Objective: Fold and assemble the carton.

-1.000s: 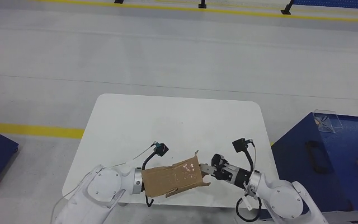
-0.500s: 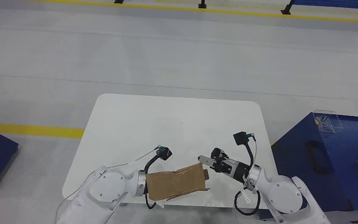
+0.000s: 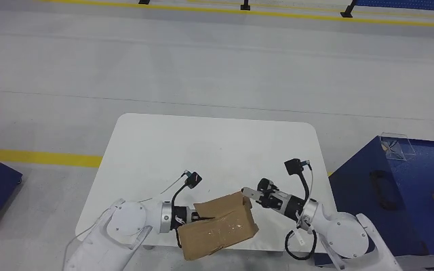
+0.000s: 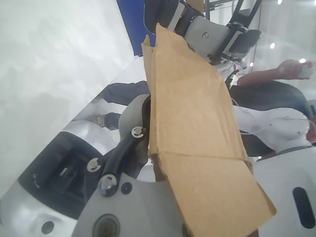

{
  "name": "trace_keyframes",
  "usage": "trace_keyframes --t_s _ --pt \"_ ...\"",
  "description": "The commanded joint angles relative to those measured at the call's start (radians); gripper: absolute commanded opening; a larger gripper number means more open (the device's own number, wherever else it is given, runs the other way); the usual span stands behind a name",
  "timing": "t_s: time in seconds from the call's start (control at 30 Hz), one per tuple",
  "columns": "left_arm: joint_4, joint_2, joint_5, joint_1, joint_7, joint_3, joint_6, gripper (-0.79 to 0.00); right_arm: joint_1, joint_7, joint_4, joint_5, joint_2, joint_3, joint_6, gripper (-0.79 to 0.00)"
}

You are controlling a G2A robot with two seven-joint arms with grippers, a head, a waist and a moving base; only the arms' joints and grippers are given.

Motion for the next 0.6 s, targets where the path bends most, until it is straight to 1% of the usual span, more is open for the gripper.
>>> trace_keyframes --t_s 0.0,0.03,0.1,0.2,0.3,0.4,0.57 --pt "-0.001 0.000 0.013 0.000 0.001 0.000 -0.001 -0.785 -0.012 0.004 0.003 0.022 0.002 0.027 -0.013 0.000" --pt "-0.001 0.000 0.013 0.000 0.001 0.000 -0.001 -0.785 -0.021 0.010 0.001 0.032 0.003 0.038 -0.025 0.000" --pt "0.019 -0.003 -0.075 0.014 0.014 -0.004 0.059 -0.785 -0.041 0.024 0.000 0.045 0.006 0.064 -0.063 0.000" --pt "0.065 -0.006 -0.214 -0.001 -0.020 -0.018 0.150 -0.785 -0.074 0.034 0.005 0.053 0.009 0.097 -0.105 0.000" --pt "0.109 -0.011 -0.323 -0.025 -0.081 -0.015 0.212 -0.785 -0.096 0.036 0.010 0.061 0.010 0.116 -0.125 0.000" --pt "0.131 -0.014 -0.335 -0.049 -0.106 -0.004 0.225 -0.785 -0.099 0.038 0.017 0.057 0.011 0.119 -0.129 0.000" --pt "0.137 -0.016 -0.322 -0.060 -0.110 0.018 0.222 -0.785 -0.094 0.036 0.018 0.044 0.010 0.103 -0.119 0.000"
